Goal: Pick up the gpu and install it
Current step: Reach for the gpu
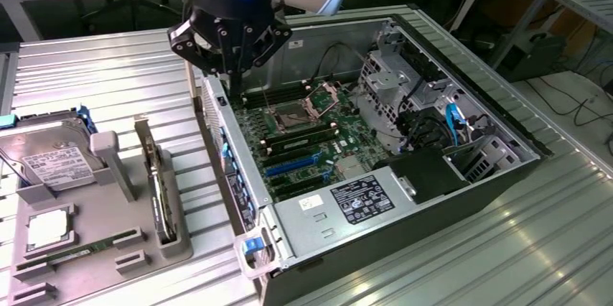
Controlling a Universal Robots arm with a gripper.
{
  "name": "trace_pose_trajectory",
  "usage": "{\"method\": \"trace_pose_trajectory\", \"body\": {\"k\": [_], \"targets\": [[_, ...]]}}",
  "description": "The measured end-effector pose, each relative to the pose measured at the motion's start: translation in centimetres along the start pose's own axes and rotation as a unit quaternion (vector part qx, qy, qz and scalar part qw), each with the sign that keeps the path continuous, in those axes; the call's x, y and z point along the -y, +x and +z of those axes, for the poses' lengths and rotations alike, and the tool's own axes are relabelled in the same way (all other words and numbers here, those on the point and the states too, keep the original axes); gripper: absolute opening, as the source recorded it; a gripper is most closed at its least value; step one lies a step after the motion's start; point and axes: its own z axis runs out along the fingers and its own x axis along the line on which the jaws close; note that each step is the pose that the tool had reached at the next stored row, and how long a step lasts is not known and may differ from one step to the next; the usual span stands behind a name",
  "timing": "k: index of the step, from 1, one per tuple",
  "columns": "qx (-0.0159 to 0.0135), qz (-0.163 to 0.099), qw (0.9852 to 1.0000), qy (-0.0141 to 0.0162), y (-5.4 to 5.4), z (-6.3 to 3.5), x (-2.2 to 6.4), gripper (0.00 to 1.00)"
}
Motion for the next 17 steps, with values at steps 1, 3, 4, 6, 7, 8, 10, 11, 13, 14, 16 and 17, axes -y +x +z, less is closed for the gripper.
{"method": "trace_pose_trajectory", "body": {"k": [1,3,4,6,7,8,10,11,13,14,16,17], "targets": [[0.0,0.0,1.0,-0.0003,0.2,-0.01,0.11,0.11],[-0.0001,-0.001,1.0,-0.0012,0.5,-0.03,0.2,0.11],[-0.0001,-0.001,1.0,-0.0017,0.7,-0.03,0.22,0.11],[-0.0002,-0.002,1.0,-0.0027,1.1,-0.04,0.29,0.11],[-0.0003,-0.003,1.0,-0.0031,1.3,-0.05,0.33,0.11],[-0.0004,-0.004,1.0,-0.0034,1.5,-0.06,0.38,0.11],[-0.0005,-0.006,1.0,-0.0037,1.8,-0.08,0.55,0.11],[-0.0006,-0.006,1.0,-0.0037,2.0,-0.1,0.66,0.11],[-0.0006,-0.007,1.0,-0.004,2.4,-0.12,0.88,0.11],[-0.0006,-0.007,1.0,-0.0042,2.6,-0.13,0.99,0.11],[-0.0007,-0.008,1.0,-0.0049,3.2,-0.15,1.1,0.11],[-0.0007,-0.008,1.0,-0.0053,3.6,-0.15,1.14,0.11]]}}
